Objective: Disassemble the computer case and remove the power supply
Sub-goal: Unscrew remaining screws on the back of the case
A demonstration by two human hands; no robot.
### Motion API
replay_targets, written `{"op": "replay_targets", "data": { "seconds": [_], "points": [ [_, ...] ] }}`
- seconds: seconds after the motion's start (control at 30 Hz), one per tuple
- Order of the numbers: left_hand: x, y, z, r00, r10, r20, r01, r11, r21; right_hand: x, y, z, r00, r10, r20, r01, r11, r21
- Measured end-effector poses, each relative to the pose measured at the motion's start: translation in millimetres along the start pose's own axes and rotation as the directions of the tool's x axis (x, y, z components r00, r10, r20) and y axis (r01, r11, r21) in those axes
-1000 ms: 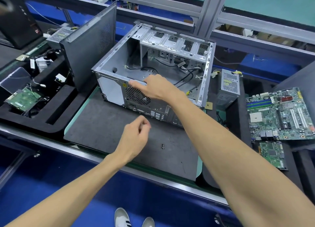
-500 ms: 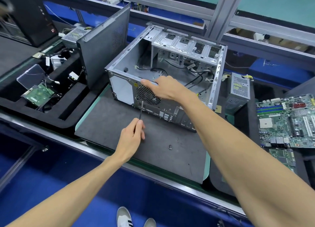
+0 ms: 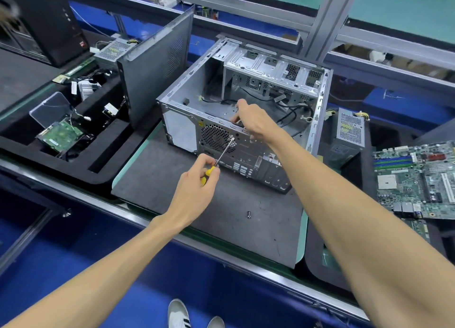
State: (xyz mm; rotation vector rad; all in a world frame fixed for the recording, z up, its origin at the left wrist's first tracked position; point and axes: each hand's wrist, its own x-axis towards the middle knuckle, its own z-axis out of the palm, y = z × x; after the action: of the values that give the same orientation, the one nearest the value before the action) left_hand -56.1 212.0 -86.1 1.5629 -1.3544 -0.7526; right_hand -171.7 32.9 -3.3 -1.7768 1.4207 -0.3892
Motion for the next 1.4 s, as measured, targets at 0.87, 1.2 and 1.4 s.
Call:
{"op": "replay_targets", "data": {
  "seconds": [0.87, 1.2, 1.4],
  "points": [
    [0.6, 17.7, -1.1, 0.998, 0.035, -0.048, -0.033, 0.999, 0.041, -11.6, 1.1, 3.0, 0.952, -0.1, -0.289, 0.108, 0.994, 0.015],
    [0.5, 27.4, -5.7, 0.998, 0.015, -0.056, -0.008, 0.993, 0.12, -9.1, 2.6, 3.5, 0.951, -0.104, -0.292, 0.114, 0.993, 0.017],
    [15.3, 69.7, -12.8, 0.697, -0.48, 0.533, 0.696, 0.271, -0.665, -7.7, 3.2, 6.3, 0.944, -0.121, -0.308, 0.127, 0.992, 0.0]
  ]
}}
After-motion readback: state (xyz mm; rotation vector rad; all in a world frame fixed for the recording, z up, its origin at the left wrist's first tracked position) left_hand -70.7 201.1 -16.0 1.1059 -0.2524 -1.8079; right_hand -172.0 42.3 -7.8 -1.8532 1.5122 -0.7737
